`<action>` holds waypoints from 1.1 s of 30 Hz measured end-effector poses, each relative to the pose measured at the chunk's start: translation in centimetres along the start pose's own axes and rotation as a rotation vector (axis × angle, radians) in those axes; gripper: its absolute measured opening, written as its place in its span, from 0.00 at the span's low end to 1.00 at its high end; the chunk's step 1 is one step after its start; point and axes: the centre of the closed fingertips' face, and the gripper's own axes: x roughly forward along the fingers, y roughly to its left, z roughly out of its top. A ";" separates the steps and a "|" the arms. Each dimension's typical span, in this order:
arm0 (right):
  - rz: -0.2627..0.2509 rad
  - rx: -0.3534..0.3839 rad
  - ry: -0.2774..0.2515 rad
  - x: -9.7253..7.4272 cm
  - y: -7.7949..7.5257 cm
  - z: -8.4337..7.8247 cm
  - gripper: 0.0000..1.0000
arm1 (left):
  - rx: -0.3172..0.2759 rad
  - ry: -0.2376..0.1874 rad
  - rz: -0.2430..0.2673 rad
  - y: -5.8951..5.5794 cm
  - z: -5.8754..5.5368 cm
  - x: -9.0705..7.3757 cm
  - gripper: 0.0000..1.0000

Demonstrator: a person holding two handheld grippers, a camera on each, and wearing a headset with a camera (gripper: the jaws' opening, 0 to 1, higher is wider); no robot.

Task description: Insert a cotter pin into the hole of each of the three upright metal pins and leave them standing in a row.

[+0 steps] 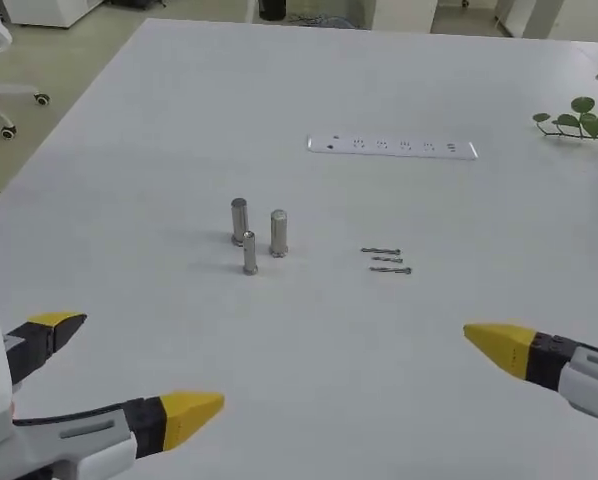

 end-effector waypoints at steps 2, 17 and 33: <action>0.002 -0.001 0.001 0.0 0.1 0.0 0.99 | 0.005 -0.001 0.003 0.1 0.1 0.1 0.98; 0.010 0.001 0.014 0.4 0.3 -0.3 0.99 | -0.012 -0.032 0.005 0.4 1.2 0.3 0.96; 0.008 0.005 0.038 0.7 0.2 -0.7 0.99 | -0.024 -0.034 -0.005 0.7 1.8 1.0 0.99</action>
